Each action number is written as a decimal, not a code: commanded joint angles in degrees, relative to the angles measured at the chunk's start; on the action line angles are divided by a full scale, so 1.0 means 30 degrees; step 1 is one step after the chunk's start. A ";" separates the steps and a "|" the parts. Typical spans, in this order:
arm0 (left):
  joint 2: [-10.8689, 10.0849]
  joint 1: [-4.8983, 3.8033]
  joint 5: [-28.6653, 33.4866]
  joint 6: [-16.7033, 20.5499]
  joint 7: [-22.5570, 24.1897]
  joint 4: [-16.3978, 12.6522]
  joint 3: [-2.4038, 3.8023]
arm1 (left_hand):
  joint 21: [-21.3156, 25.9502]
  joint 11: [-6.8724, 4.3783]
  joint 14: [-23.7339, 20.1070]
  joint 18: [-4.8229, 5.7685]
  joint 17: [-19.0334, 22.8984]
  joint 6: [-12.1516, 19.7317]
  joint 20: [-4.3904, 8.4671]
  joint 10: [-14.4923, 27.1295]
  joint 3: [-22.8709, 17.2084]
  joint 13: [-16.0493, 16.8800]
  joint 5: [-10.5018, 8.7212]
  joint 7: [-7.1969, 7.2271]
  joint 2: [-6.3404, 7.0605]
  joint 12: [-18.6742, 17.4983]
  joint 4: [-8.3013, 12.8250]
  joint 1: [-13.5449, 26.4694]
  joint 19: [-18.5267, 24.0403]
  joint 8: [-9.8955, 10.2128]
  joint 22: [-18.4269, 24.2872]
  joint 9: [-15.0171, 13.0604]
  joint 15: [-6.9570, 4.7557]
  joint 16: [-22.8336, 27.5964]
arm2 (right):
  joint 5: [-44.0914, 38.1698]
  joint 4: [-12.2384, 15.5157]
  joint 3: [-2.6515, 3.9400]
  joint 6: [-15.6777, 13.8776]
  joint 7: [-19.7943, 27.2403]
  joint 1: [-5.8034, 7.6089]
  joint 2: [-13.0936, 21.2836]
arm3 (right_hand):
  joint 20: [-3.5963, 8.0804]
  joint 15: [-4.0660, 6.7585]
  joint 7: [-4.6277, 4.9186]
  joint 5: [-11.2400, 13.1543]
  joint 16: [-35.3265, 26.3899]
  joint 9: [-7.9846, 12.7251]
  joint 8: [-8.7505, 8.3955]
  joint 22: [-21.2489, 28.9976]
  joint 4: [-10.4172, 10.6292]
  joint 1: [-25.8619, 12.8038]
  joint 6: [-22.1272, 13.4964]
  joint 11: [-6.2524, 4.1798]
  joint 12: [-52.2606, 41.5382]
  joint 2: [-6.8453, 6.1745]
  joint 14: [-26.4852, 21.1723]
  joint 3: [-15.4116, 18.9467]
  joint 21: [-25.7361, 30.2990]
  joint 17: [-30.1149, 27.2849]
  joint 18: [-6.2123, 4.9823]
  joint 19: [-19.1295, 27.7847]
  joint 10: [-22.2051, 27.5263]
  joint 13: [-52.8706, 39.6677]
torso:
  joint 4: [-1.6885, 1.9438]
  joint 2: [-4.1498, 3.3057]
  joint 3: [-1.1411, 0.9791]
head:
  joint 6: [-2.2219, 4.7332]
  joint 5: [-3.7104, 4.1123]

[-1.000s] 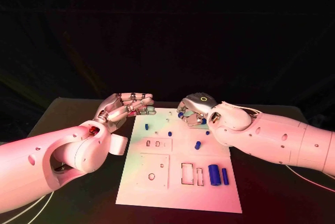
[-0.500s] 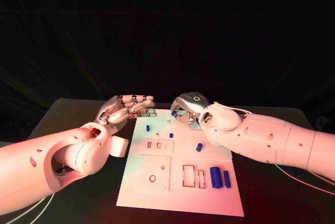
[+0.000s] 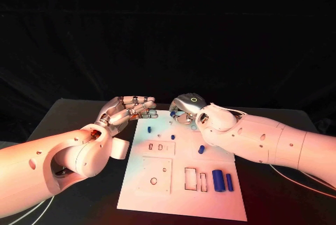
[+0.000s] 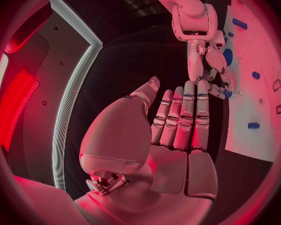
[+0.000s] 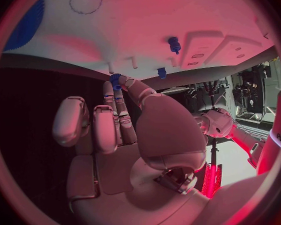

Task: Assemble the parts on the task board

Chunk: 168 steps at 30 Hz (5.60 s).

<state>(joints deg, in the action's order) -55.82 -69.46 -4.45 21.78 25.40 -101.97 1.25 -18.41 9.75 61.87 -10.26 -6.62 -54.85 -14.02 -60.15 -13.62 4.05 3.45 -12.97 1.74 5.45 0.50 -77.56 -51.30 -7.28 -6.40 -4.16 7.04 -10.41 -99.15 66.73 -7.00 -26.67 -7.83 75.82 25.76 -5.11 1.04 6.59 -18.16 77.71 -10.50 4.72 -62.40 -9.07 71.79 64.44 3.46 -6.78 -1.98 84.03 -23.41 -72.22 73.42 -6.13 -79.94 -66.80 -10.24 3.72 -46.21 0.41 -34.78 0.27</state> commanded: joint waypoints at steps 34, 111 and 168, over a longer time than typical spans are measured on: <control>-0.0082 -0.0262 -0.0049 -0.0413 0.0129 -0.0131 0.0013 | -0.0051 0.0052 0.0028 -0.0086 -0.0022 0.0002 -0.0019 0.0030 -0.0145 -0.0032 0.0063 -0.0084 -0.0023 -0.0129 0.0026 -0.0031 -0.0065 0.0144 0.0040 0.0033 0.0051 0.0110 | -0.0329 -0.0717 0.0012 0.0752 -0.0709 0.0009 -0.0368 | 0.0067 -0.0093 0.0155 0.0218 -0.0009 -0.0048 -0.0253 0.0544 0.0347 -0.0205 -0.0364 0.0197 0.0397 -0.0412 0.0947 -0.0147 0.0338 -0.0134 0.0189 0.0335 0.0384 0.0132 | 0.0044 -0.0135 0.0027 | -0.0066 -0.0173; 0.0030 -0.0319 0.0047 -0.0733 -0.0088 0.0676 -0.0016 | -0.0035 0.0086 -0.0001 -0.0087 -0.0041 0.0016 -0.0034 0.0049 -0.0228 -0.0030 0.0067 -0.0120 0.0004 -0.0257 0.0089 -0.0005 -0.0017 0.0244 0.0074 0.0034 0.0081 0.0184 | 0.5928 0.2766 0.0440 0.3891 -0.1659 -0.0010 0.5234 | -0.0337 -0.0444 0.0940 -0.0319 0.4097 -0.1138 0.1735 -0.7168 0.4633 0.0121 -0.4625 0.0403 -2.6233 -0.1575 0.1990 0.5111 -0.4582 0.5527 0.1576 -0.2456 -0.5884 -2.4870 | -0.0365 0.0062 -0.0052 | -0.0076 0.0245; 0.0174 -0.0315 0.0065 -0.0749 -0.0119 0.0831 -0.0031 | -0.0044 0.0089 -0.0006 -0.0090 -0.0055 0.0011 -0.0030 0.0040 -0.0378 -0.0029 0.0076 -0.0127 -0.0060 -0.0327 0.0177 -0.0094 -0.0010 0.0300 0.0088 0.0033 0.0079 0.0225 | 0.0440 0.5135 0.0550 0.0238 -0.2317 -0.0044 0.2825 | -0.0263 -0.0316 0.0801 -0.1519 0.4097 -0.1595 0.2874 -0.8165 0.3119 0.1315 -0.4045 0.0241 -2.6500 -0.1059 0.1990 0.1931 -0.5227 0.5527 0.1783 -0.2830 -0.6230 -2.5162 | -0.0332 0.0031 -0.0032 | 0.0259 -0.0190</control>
<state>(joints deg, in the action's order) -55.42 -70.37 -4.29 20.56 24.43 -99.37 1.15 -18.41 9.75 61.87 -10.27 -6.70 -54.84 -14.03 -60.16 -14.42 4.01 3.44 -12.97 1.74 4.63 0.97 -77.56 -51.30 -6.62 -6.21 -4.10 7.05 -9.97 -95.54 82.68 -5.30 -24.77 -13.15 75.86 34.64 -5.74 0.21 9.01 -22.91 89.79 -15.16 13.05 -74.94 0.15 76.12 51.78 4.40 -86.07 -5.29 84.02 -17.32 -87.70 74.90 -1.24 -84.03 -83.74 -74.91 2.68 -46.09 0.35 -34.07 -0.16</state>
